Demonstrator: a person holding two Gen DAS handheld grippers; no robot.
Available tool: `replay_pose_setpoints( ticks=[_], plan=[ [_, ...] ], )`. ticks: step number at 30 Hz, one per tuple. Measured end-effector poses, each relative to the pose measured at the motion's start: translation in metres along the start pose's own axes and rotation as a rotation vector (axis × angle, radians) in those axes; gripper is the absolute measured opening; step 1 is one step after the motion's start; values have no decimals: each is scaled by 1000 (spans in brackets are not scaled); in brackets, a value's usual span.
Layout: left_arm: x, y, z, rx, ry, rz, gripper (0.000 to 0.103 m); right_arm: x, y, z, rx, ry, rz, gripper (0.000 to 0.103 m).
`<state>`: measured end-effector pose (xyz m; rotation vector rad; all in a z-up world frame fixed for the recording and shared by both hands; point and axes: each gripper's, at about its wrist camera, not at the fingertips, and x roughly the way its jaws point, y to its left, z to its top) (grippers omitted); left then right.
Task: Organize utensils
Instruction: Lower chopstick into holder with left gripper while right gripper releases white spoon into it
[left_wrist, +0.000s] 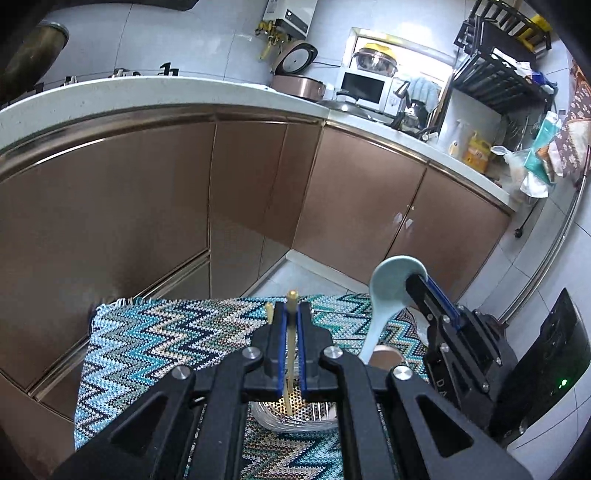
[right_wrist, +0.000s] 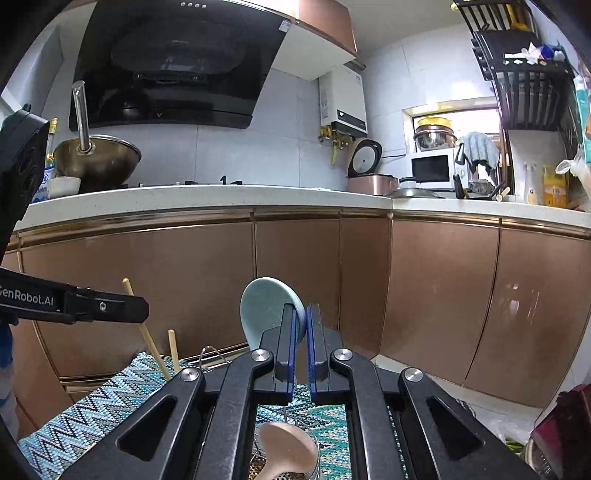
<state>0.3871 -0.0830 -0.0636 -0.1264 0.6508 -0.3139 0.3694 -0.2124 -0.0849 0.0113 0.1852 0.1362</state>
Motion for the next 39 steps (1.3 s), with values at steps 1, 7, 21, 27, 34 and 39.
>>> replay_pose_setpoints(
  ticks=[1,7,21,27,34,39],
  plan=[
    [1,0,-1,1,1,5,5,1,1,-2,0,4,3,6],
    [6,-2,-8,37,11,53,5,-2,8,-16,-28,16,13,9],
    [-10,1,-18,26,18,44,6,-32,7,-17,-12,25,-14,36],
    [-26,-4,-21,29,11,29,8,-58,-1,-8,15,20,-47,48],
    [-54,-14,-28,35,-11,8,27,-93,-6,2,40,29,-85,61],
    [-75,-18,-38,34,-19,1,27,-116,-8,3,60,47,-105,68]
  ],
)
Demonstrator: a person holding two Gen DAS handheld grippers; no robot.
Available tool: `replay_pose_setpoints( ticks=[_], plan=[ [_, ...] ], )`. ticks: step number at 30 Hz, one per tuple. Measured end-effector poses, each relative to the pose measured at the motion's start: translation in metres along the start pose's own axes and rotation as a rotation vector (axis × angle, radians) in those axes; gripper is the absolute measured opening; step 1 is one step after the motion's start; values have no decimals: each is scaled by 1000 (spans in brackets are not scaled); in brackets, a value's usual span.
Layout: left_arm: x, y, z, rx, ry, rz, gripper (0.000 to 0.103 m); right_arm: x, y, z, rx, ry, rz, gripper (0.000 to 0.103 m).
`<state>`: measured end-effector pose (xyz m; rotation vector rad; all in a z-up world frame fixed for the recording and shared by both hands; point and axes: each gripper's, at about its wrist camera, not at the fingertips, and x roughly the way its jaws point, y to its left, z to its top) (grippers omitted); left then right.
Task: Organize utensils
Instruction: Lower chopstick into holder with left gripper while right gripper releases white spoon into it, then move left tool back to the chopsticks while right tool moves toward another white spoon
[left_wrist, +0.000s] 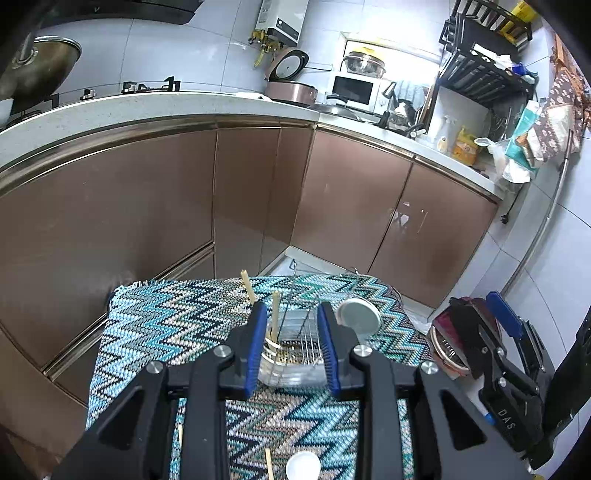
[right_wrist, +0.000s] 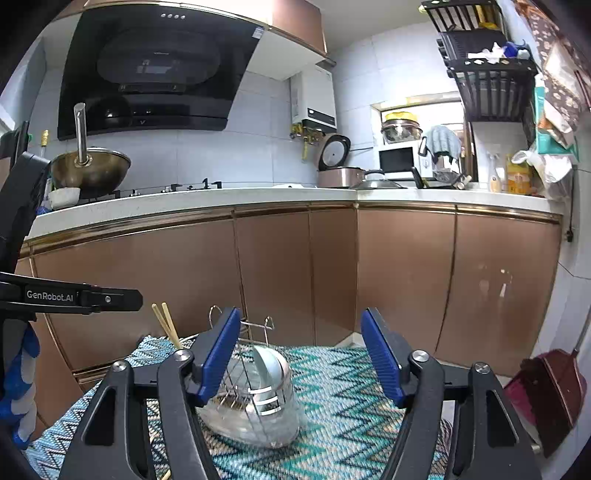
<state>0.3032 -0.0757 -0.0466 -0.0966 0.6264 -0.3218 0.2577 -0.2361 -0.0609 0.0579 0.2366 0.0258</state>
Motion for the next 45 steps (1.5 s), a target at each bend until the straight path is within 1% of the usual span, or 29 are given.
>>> replay_pose_setpoints(
  ticks=[2,6,10,15,18,20,24,28,32,34,40,45],
  plan=[
    [-10,0,-5,-6,-7,2,27,-12,-1,0,2,5,-7,70],
    [-27,3,-16,-15,-15,12,28,-33,-5,-1,1,8,-26,77],
    [-46,6,-30,-16,-37,40,37,-52,-14,-1,18,10,-58,83],
    [-68,12,-45,-3,-71,90,37,-73,-23,1,42,1,-89,95],
    [-80,16,-52,-1,-93,114,37,-85,-24,3,47,3,-104,96],
    [-89,18,-57,2,-118,139,37,-91,-25,4,52,7,-111,101],
    [-104,22,-64,11,-173,192,37,-105,-26,5,68,6,-116,102],
    [-120,28,-71,0,-218,223,37,-117,-23,8,61,5,-123,102],
    [-134,36,-80,-14,-249,240,38,-129,-20,8,48,1,-130,103],
    [-140,36,-82,-13,-260,250,45,-136,-19,9,39,-4,-138,103],
    [-163,39,-90,-9,-308,267,47,-152,-12,13,12,-25,-171,103],
    [-182,42,-96,-19,-339,269,47,-165,-4,15,-11,-32,-161,103]
  ],
)
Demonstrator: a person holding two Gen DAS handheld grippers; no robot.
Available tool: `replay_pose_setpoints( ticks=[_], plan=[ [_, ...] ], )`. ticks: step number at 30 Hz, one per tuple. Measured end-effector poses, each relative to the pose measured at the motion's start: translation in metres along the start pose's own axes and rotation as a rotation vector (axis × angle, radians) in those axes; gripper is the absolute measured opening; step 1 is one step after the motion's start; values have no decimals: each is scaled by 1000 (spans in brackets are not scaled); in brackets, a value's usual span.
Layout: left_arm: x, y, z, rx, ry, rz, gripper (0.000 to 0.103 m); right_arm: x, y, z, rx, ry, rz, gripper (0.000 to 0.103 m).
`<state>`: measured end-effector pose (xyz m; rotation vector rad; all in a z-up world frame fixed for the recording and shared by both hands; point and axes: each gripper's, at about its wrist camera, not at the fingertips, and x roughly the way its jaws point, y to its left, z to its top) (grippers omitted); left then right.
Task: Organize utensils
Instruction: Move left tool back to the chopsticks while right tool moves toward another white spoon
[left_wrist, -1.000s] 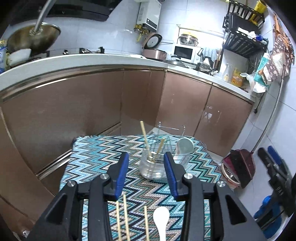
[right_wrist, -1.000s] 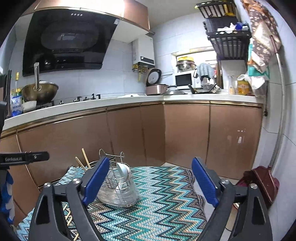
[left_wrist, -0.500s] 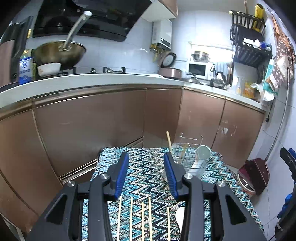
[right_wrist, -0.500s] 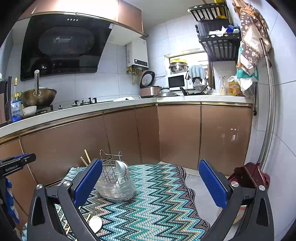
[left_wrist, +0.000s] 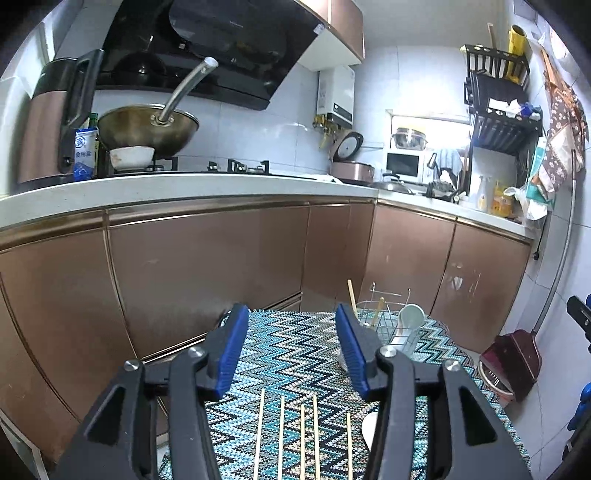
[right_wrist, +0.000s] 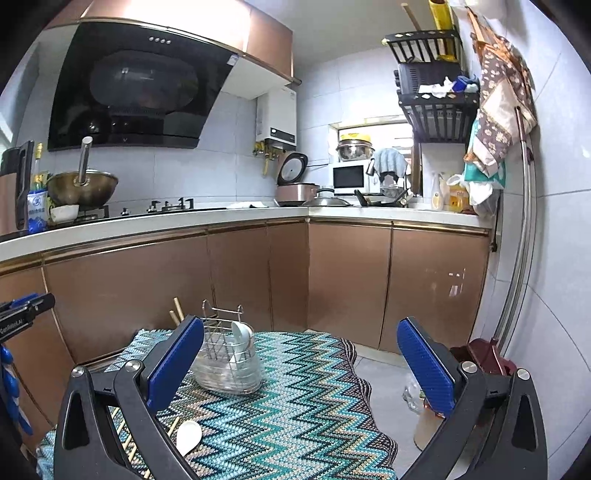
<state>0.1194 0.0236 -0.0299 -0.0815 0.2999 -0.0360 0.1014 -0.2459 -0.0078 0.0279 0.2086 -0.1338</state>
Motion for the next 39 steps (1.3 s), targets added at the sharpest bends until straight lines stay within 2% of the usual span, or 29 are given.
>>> replay_pose_setpoints(
  ticks=[6,23,25,27,34,39],
  plan=[
    [-18,9,2,-24,-35,14,48,-19,2,5,21,-44,15,103],
    [-63,28,10,-15,-59,16,49,-68,20,21,17,-151,63,103],
    [-68,31,10,-22,-60,18,56,-72,21,21,20,-161,65,103],
    [-71,33,10,-32,-64,22,60,-76,23,21,21,-167,65,103],
    [-81,40,8,-52,-81,42,66,-81,29,18,11,-156,76,103],
    [-78,40,5,-53,-65,38,68,-77,34,13,-2,-118,84,103]
  ],
)
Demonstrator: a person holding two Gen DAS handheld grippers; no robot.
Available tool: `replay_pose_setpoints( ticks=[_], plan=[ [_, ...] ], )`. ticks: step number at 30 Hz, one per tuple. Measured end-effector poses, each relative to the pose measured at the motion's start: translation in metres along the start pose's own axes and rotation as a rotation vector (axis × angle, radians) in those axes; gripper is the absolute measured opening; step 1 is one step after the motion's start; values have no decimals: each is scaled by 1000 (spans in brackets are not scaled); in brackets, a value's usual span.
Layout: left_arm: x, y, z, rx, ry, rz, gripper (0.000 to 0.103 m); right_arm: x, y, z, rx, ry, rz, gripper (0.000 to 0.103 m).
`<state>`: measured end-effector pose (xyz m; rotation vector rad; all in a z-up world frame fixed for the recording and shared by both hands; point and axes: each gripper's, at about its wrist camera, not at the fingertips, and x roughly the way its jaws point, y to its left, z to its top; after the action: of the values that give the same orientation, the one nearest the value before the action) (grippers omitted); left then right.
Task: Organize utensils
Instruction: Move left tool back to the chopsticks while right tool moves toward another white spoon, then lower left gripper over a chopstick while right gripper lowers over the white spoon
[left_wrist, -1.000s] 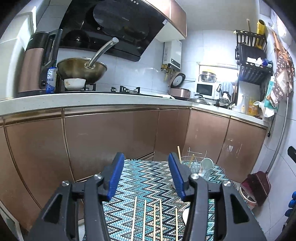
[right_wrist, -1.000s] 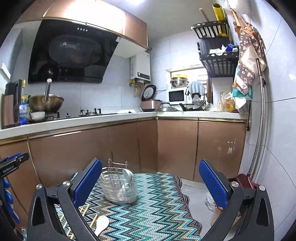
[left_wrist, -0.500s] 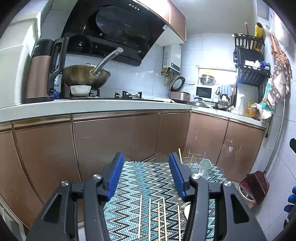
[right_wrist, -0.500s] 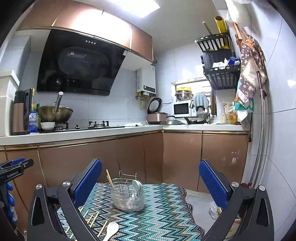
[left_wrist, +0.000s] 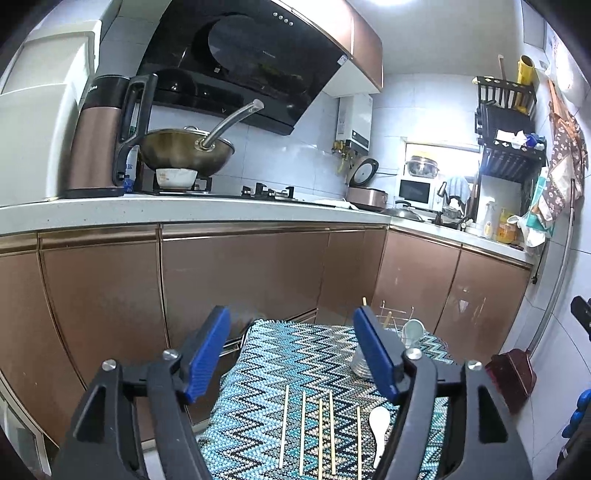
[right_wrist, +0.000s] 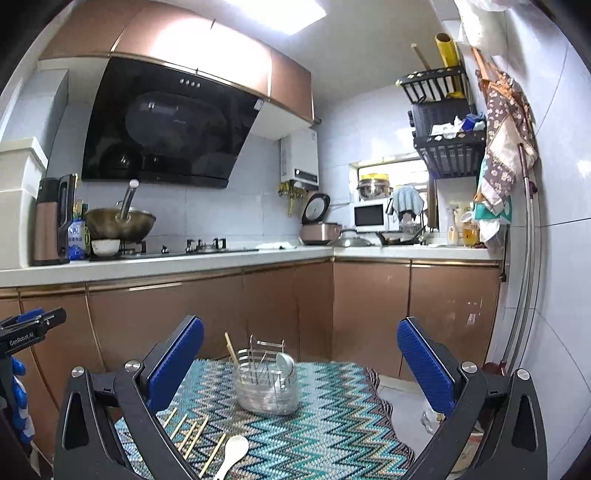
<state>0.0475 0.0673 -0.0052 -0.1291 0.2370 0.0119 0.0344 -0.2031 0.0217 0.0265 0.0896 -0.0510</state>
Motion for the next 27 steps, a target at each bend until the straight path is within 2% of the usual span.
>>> replay_pose_setpoints(
  ticks=[6,12,16,20,25,27],
  plan=[
    [7,3,-4,-13,22,3,69,3,-2,-5,1,10,-1,103],
    [26,2,-13,-12,77,-9,69,20,-4,-15,6,62,10,103],
    [49,4,-24,-63,185,-71,69,35,-4,-26,8,114,31,103],
    [74,2,-37,-84,284,-101,69,52,-7,-39,21,175,57,102],
    [108,-7,-55,-81,400,-131,68,82,-14,-61,56,281,97,91],
    [122,-10,-64,-79,440,-139,68,94,-17,-72,78,330,116,83]
  ],
)
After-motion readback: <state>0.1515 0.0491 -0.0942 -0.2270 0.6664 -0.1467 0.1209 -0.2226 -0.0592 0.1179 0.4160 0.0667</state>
